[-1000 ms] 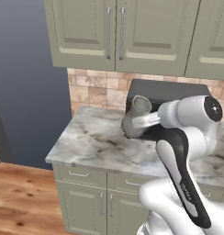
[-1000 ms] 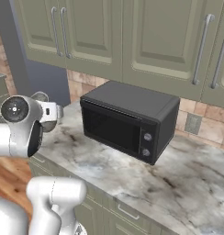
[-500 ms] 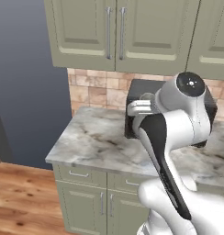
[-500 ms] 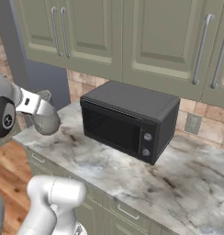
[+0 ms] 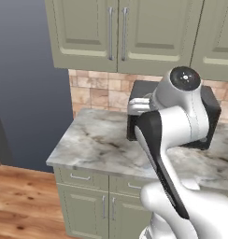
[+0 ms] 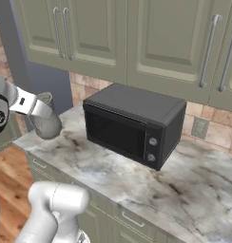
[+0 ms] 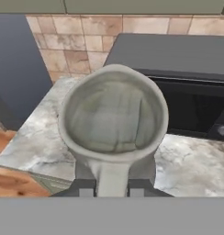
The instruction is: Move the pork loin and scallops from the top shelf to the second highest shelf to make space. Then, place the pitcher from the counter on the cleared top shelf.
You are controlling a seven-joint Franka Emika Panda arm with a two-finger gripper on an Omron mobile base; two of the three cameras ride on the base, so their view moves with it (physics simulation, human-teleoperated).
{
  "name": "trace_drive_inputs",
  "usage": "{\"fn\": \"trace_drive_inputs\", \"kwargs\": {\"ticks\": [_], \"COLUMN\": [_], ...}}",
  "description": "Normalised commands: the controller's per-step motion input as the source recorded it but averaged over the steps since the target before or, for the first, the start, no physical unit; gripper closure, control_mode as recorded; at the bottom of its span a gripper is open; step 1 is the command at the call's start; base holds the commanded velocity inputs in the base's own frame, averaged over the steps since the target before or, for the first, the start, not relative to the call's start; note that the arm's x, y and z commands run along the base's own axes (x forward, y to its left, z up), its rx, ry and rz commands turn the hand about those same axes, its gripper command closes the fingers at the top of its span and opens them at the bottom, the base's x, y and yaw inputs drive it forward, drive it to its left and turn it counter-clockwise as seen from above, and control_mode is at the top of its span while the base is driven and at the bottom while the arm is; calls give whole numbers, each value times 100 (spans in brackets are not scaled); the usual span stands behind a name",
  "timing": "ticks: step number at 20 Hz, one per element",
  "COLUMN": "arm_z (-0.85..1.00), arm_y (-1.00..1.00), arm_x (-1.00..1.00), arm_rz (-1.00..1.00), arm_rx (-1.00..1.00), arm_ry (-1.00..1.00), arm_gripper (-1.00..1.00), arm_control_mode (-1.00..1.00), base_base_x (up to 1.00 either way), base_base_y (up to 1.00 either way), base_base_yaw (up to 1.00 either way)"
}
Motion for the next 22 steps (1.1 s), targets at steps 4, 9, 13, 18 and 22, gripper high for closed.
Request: {"fn": "trace_drive_inputs", "kwargs": {"ticks": [4, 9, 13, 18, 22], "arm_z": [0, 0, 0, 0, 0], "arm_y": [0, 0, 0, 0, 0], "arm_x": [0, 0, 0, 0, 0], "arm_rz": [0, 0, 0, 0, 0], "arm_rx": [0, 0, 0, 0, 0], "arm_ry": [0, 0, 0, 0, 0], "arm_gripper": [100, 100, 100, 100, 100], "arm_control_mode": [100, 100, 100, 100, 100], "base_base_x": [-93, -100, -96, -57, -28], "base_base_y": [-1, 0, 0, -3, -37], "base_base_yaw": [-11, -25, -51, -63, -58]}}
